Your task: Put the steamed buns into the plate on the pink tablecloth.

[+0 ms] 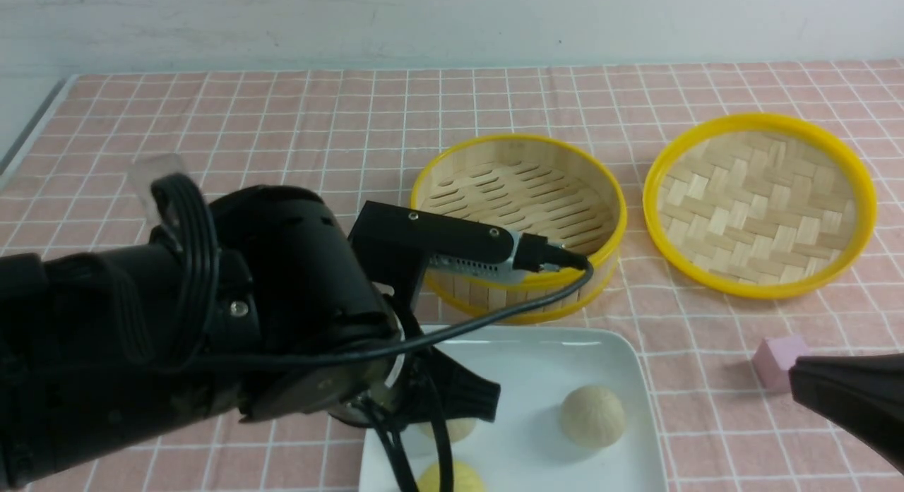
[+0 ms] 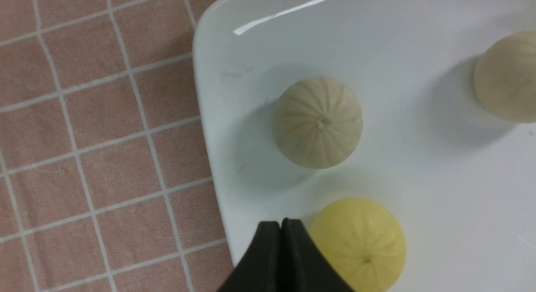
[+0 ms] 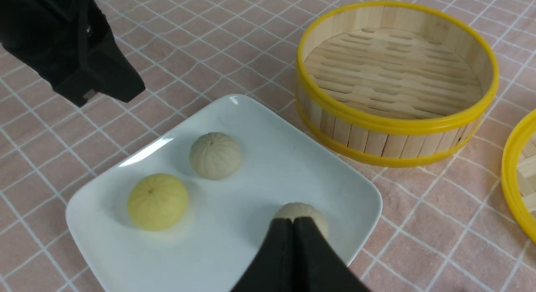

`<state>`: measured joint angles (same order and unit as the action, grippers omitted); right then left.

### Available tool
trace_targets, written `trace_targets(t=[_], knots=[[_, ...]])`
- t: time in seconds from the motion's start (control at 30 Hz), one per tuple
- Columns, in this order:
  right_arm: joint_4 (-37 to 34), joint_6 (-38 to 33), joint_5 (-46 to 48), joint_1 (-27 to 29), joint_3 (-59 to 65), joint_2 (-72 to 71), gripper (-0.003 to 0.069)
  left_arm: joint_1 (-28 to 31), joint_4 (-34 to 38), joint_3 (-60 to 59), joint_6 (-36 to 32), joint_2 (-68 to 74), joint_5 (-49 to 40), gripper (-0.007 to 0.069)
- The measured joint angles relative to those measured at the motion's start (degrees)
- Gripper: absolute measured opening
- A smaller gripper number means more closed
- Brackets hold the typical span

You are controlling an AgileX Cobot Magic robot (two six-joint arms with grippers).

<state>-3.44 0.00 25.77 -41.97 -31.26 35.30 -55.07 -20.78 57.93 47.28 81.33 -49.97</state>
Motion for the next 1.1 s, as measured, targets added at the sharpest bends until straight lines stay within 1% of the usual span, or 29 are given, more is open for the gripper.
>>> trace_targets(t=[0.1,0.43,0.5,0.57,0.6,0.63,0.67,0.8,0.83,0.9,0.97,1.1], knots=[[0.0,0.0,0.0,0.0,0.0,0.0,-0.0005,0.0,-0.8,0.0,0.0,0.0,0.0,0.0008],[-0.1,0.0,-0.1,0.1,0.8,-2.3,-0.0002,0.0,-0.1,0.0,0.0,0.0,-0.8,0.0017],[-0.2,0.0,-1.7,1.6,3.3,-5.4,0.0000,0.0,-0.1,0.0,0.0,0.0,-0.8,0.0020],[-0.2,0.0,-3.2,4.0,5.8,-7.8,0.0000,0.0,-0.1,0.0,0.0,0.0,-0.8,0.0020],[0.1,0.0,-4.1,8.6,9.3,-11.7,0.0000,0.0,-0.2,0.0,0.0,0.0,-0.9,0.0022],[0.8,0.0,-4.2,11.5,11.7,-14.3,0.0001,0.0,-0.2,0.0,0.0,0.0,-0.9,0.0022],[1.2,0.0,-4.2,13.3,13.6,-15.9,0.0001,0.0,-0.2,0.0,0.0,0.0,-1.0,0.0022],[5.1,0.0,-4.2,25.7,22.9,-28.0,0.0003,-0.1,-0.7,0.0,-0.3,-0.1,-3.6,0.0022],[5.2,0.0,-4.2,26.2,23.7,-28.5,0.0003,-0.1,-0.8,0.0,-0.3,0.0,-3.9,0.0022],[5.5,0.0,-3.8,30.5,27.9,-32.8,0.0004,-0.1,-1.5,0.0,-0.5,-0.3,-5.1,0.0022],[5.5,0.0,-3.0,32.8,30.6,-35.1,0.0005,-0.1,-2.0,0.0,-0.4,-1.1,-5.6,0.0022],[5.5,0.0,-2.5,34.2,31.7,-35.9,0.0008,-0.1,-2.1,0.1,-0.5,-3.9,-6.7,0.0022]])
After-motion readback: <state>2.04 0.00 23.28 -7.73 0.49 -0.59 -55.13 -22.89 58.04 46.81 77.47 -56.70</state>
